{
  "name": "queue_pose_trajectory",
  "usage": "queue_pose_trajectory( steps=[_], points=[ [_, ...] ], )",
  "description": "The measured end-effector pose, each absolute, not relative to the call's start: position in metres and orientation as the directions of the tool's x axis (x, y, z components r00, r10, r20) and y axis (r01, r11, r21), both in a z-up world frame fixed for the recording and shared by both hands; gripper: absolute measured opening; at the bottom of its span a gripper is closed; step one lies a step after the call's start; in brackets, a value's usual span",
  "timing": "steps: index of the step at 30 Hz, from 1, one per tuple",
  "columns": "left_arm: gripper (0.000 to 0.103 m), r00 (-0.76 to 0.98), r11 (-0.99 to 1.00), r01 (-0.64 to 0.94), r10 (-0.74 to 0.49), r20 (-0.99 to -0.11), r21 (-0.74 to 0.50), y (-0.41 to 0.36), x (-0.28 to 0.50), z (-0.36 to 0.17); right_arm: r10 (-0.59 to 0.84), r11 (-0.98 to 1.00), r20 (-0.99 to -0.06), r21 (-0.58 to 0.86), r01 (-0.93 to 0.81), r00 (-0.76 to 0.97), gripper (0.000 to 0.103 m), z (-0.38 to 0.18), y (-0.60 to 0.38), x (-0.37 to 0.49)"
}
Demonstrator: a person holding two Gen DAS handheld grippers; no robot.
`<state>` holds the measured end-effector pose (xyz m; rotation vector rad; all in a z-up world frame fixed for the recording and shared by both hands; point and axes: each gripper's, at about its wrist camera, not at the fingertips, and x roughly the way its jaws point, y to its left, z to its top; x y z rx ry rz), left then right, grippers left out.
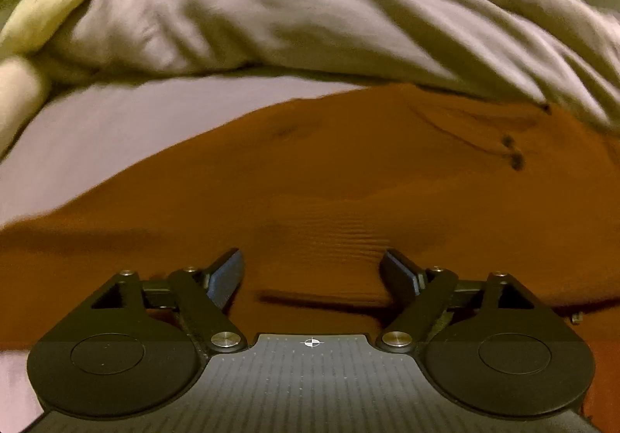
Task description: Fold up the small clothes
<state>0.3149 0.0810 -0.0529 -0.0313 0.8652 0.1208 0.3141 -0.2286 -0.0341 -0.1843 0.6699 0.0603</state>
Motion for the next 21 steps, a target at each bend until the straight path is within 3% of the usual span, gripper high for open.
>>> queue_pose_trajectory(
  steps=[4, 6, 9, 14, 21],
  points=[
    [0.086, 0.66, 0.978, -0.207, 0.144, -0.737, 0.006, 0.122, 0.281, -0.037, -0.224, 0.945, -0.614, -0.327, 0.014, 0.757, 0.056, -0.033, -0.238, 0.313],
    [0.092, 0.671, 0.963, -0.27, 0.176, -0.72, -0.016, 0.15, 0.255, -0.033, -0.202, 0.962, -0.627, -0.27, 0.034, 0.752, 0.057, -0.022, -0.245, 0.303],
    [0.092, 0.64, 0.905, -0.42, 0.242, -0.73, -0.068, 0.203, 0.219, -0.037, -0.156, 0.974, -0.614, -0.225, 0.018, 0.774, 0.061, -0.009, -0.243, 0.272],
    [0.082, 0.557, 0.718, -0.669, 0.314, -0.769, -0.192, 0.293, 0.168, -0.049, -0.107, 0.985, -0.616, -0.175, -0.003, 0.78, 0.063, -0.006, -0.236, 0.224],
    [0.076, 0.606, 0.602, -0.719, 0.299, -0.737, -0.347, 0.351, 0.154, -0.052, -0.129, 0.982, -0.667, -0.188, 0.001, 0.733, 0.063, -0.014, -0.227, 0.201]
  ],
)
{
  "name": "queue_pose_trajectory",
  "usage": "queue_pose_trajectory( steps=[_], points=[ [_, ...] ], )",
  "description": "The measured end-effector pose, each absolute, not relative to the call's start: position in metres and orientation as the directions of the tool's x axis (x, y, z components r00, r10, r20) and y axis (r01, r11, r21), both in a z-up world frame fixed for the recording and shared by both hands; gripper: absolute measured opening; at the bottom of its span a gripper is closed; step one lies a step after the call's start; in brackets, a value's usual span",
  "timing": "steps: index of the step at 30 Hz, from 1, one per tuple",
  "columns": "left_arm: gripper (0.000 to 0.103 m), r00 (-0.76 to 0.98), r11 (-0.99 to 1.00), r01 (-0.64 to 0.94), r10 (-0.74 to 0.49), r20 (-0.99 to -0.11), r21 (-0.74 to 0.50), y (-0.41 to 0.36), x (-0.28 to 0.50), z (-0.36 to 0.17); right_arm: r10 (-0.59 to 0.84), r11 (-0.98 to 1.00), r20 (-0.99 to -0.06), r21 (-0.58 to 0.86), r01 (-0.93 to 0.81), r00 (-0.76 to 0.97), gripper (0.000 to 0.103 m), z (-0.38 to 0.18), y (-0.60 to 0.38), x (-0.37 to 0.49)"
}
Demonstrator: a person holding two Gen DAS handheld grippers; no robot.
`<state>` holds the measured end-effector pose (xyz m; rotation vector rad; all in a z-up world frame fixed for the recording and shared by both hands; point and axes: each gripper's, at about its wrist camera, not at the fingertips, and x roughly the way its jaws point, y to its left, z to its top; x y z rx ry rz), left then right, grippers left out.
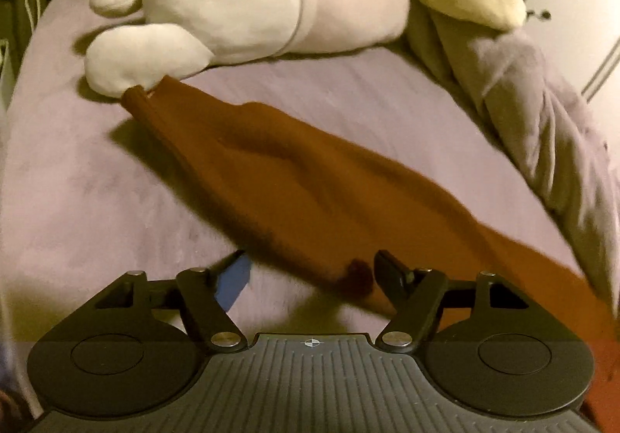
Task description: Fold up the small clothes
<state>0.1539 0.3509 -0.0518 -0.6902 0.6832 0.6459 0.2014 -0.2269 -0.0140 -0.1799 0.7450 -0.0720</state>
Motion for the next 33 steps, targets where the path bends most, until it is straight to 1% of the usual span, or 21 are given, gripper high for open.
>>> queue_pose_trajectory(
  steps=[1, 3, 5, 6, 7, 8, 9, 10, 11, 14, 16, 19, 20, 23, 26, 29, 31, 33],
  points=[
    [0.076, 0.611, 0.594, -0.721, 0.303, -0.732, -0.356, 0.353, 0.157, -0.051, -0.131, 0.981, -0.669, -0.194, -0.001, 0.732, 0.063, -0.015, -0.226, 0.199],
    [0.071, 0.621, 0.583, -0.722, 0.309, -0.72, -0.372, 0.357, 0.16, -0.049, -0.131, 0.98, -0.668, -0.2, -0.008, 0.732, 0.064, -0.014, -0.222, 0.197],
    [0.056, 0.636, 0.562, -0.722, 0.309, -0.707, -0.404, 0.362, 0.163, -0.047, -0.126, 0.979, -0.668, -0.203, -0.017, 0.733, 0.064, -0.012, -0.218, 0.196],
    [0.053, 0.638, 0.544, -0.726, 0.304, -0.708, -0.421, 0.365, 0.163, -0.048, -0.123, 0.978, -0.668, -0.206, -0.023, 0.734, 0.064, -0.011, -0.216, 0.196],
    [0.046, 0.636, 0.525, -0.733, 0.301, -0.711, -0.433, 0.371, 0.164, -0.051, -0.121, 0.978, -0.666, -0.208, -0.028, 0.736, 0.065, -0.011, -0.215, 0.196],
    [0.036, 0.634, 0.497, -0.742, 0.302, -0.712, -0.45, 0.375, 0.163, -0.054, -0.118, 0.977, -0.666, -0.21, -0.033, 0.736, 0.065, -0.011, -0.214, 0.196],
    [0.033, 0.644, 0.47, -0.742, 0.298, -0.705, -0.479, 0.379, 0.16, -0.055, -0.114, 0.977, -0.668, -0.211, -0.04, 0.735, 0.065, -0.011, -0.213, 0.196],
    [0.027, 0.655, 0.452, -0.736, 0.288, -0.699, -0.504, 0.381, 0.158, -0.056, -0.112, 0.977, -0.669, -0.211, -0.042, 0.735, 0.065, -0.012, -0.213, 0.196],
    [0.017, 0.661, 0.439, -0.733, 0.282, -0.695, -0.519, 0.385, 0.154, -0.059, -0.111, 0.977, -0.668, -0.21, -0.043, 0.736, 0.065, -0.011, -0.213, 0.196],
    [0.01, 0.68, 0.428, -0.718, 0.265, -0.684, -0.549, 0.391, 0.147, -0.06, -0.109, 0.977, -0.666, -0.208, -0.044, 0.738, 0.065, -0.011, -0.214, 0.197],
    [0.009, 0.689, 0.448, -0.709, 0.273, -0.672, -0.545, 0.39, 0.147, -0.054, -0.111, 0.977, -0.666, -0.21, -0.042, 0.738, 0.065, -0.01, -0.214, 0.197],
    [0.008, 0.721, 0.57, -0.663, 0.314, -0.617, -0.485, 0.37, 0.159, -0.026, -0.111, 0.979, -0.664, -0.2, -0.032, 0.74, 0.065, -0.008, -0.216, 0.196],
    [0.008, 0.747, 0.621, -0.626, 0.304, -0.591, -0.471, 0.36, 0.165, -0.014, -0.109, 0.98, -0.662, -0.198, -0.032, 0.742, 0.065, -0.007, -0.216, 0.195],
    [0.008, 0.814, 0.778, -0.491, 0.248, -0.526, -0.393, 0.313, 0.193, 0.023, -0.106, 0.98, -0.655, -0.194, -0.031, 0.748, 0.066, -0.005, -0.217, 0.193],
    [0.008, 0.871, 0.914, -0.294, 0.136, -0.472, -0.28, 0.24, 0.219, 0.051, -0.107, 0.981, -0.654, -0.191, -0.027, 0.749, 0.066, -0.006, -0.219, 0.191],
    [0.009, 0.881, 0.976, -0.113, 0.012, -0.473, -0.185, 0.162, 0.244, 0.055, -0.106, 0.984, -0.662, -0.179, -0.019, 0.742, 0.066, -0.007, -0.221, 0.189],
    [0.01, 0.863, 0.993, -0.011, -0.049, -0.503, -0.115, 0.111, 0.256, 0.043, -0.103, 0.984, -0.662, -0.176, -0.021, 0.742, 0.066, -0.006, -0.223, 0.187],
    [0.028, 0.816, 0.993, 0.073, -0.11, -0.568, -0.088, 0.073, 0.265, 0.023, -0.106, 0.983, -0.659, -0.182, -0.022, 0.745, 0.066, -0.004, -0.225, 0.185]
  ],
)
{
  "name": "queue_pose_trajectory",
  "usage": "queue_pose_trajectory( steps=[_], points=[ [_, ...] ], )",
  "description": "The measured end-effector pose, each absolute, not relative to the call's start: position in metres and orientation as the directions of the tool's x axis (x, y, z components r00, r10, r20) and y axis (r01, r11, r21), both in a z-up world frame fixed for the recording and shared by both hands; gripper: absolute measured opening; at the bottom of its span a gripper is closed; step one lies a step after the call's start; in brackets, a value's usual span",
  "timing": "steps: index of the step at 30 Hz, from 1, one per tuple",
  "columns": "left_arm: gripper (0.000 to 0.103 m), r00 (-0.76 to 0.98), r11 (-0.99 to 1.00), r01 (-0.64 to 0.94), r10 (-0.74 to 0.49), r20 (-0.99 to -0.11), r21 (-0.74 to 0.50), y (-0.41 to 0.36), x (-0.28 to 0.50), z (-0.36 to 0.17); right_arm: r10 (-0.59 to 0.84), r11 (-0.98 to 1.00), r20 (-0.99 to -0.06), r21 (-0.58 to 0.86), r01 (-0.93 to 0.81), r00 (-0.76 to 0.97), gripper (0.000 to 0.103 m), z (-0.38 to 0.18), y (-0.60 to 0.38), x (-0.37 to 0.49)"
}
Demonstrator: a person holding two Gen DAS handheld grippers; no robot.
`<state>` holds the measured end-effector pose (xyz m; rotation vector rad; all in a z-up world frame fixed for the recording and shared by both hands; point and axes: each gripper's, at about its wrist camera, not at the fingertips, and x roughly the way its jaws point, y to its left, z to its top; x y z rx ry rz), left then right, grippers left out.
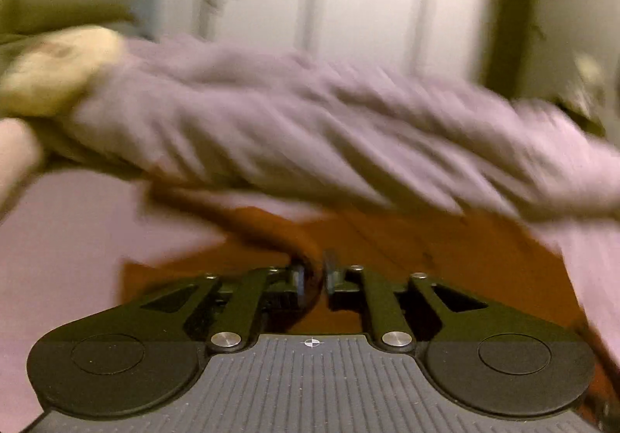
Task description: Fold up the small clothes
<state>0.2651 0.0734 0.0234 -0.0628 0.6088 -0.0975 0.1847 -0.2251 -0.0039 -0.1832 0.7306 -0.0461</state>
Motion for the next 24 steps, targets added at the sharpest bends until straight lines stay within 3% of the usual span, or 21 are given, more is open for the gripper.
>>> queue_pose_trajectory(
  steps=[1, 2, 5, 13, 17, 19, 24],
  points=[
    [0.047, 0.783, 0.992, 0.104, -0.13, -0.608, -0.077, 0.056, 0.266, 0.011, -0.107, 0.983, -0.657, -0.183, -0.021, 0.746, 0.066, -0.003, -0.227, 0.184],
    [0.053, 0.766, 0.99, 0.12, -0.138, -0.628, -0.072, 0.045, 0.263, 0.001, -0.108, 0.983, -0.657, -0.183, -0.02, 0.746, 0.066, -0.001, -0.23, 0.183],
    [0.055, 0.738, 0.988, 0.131, -0.152, -0.658, -0.081, 0.036, 0.242, -0.018, -0.099, 0.985, -0.668, -0.173, -0.025, 0.738, 0.066, 0.001, -0.238, 0.184],
    [0.075, 0.709, 0.975, -0.192, 0.062, -0.702, -0.109, 0.11, 0.172, -0.035, 0.034, 0.989, -0.651, -0.087, -0.119, 0.758, 0.066, 0.009, -0.218, 0.201],
    [0.077, 0.683, 0.964, -0.248, 0.108, -0.722, -0.091, 0.134, 0.161, -0.042, 0.208, 0.976, -0.632, 0.08, -0.204, 0.747, 0.061, 0.018, -0.189, 0.233],
    [0.078, 0.686, 0.964, -0.256, 0.127, -0.717, -0.075, 0.137, 0.158, -0.043, 0.294, 0.956, -0.618, 0.169, -0.242, 0.729, 0.051, 0.02, -0.174, 0.256],
    [0.081, 0.693, 0.967, -0.249, 0.135, -0.708, -0.06, 0.14, 0.152, -0.047, 0.363, 0.931, -0.66, 0.287, -0.225, 0.658, 0.051, 0.015, -0.141, 0.322]
  ],
)
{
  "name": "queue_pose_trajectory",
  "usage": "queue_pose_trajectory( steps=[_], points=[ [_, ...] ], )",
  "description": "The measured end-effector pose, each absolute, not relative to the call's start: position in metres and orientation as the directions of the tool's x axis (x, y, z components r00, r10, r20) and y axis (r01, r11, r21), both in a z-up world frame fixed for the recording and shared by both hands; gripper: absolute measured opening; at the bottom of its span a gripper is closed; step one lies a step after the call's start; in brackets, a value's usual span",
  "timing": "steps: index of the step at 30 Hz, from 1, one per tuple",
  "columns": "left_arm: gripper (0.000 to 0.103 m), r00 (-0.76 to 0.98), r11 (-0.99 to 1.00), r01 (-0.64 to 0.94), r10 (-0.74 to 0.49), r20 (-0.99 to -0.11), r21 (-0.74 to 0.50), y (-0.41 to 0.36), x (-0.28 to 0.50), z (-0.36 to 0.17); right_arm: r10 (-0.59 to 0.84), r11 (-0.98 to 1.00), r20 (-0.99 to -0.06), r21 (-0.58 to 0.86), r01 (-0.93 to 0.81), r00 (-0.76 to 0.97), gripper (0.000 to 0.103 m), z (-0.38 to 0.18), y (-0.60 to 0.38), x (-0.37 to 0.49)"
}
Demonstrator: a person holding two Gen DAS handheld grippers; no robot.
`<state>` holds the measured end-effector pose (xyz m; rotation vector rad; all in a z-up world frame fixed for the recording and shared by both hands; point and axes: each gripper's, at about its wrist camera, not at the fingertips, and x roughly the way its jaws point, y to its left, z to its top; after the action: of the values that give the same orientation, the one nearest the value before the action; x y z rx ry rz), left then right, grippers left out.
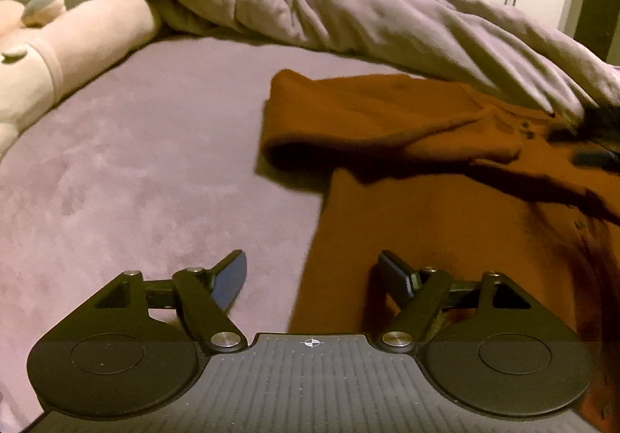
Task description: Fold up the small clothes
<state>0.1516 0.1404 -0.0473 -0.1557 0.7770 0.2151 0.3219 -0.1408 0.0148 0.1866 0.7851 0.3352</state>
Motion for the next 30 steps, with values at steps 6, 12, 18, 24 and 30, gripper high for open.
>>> queue_pose_trajectory(
  steps=[6, 12, 18, 24, 30],
  points=[
    [0.081, 0.702, 0.967, -0.253, 0.166, -0.692, -0.024, 0.14, 0.144, -0.046, 0.352, 0.935, -0.698, 0.29, -0.204, 0.624, 0.051, 0.018, -0.091, 0.379],
    [0.082, 0.704, 0.96, -0.275, 0.159, -0.692, -0.058, 0.15, 0.138, -0.041, 0.238, 0.971, -0.787, 0.181, -0.156, 0.569, 0.051, 0.002, -0.047, 0.417],
    [0.083, 0.709, 0.958, -0.273, 0.142, -0.691, -0.083, 0.15, 0.136, -0.039, 0.213, 0.976, -0.822, 0.201, -0.081, 0.528, 0.007, -0.017, -0.057, 0.418],
    [0.084, 0.725, 0.955, -0.273, 0.125, -0.677, -0.116, 0.148, 0.135, -0.034, 0.345, 0.901, -0.687, 0.434, -0.018, 0.64, 0.006, 0.003, -0.135, 0.354],
    [0.086, 0.723, 0.961, -0.246, 0.095, -0.685, -0.126, 0.135, 0.135, -0.029, 0.353, 0.896, -0.69, 0.444, -0.016, 0.632, 0.01, -0.018, -0.177, 0.299]
  ],
)
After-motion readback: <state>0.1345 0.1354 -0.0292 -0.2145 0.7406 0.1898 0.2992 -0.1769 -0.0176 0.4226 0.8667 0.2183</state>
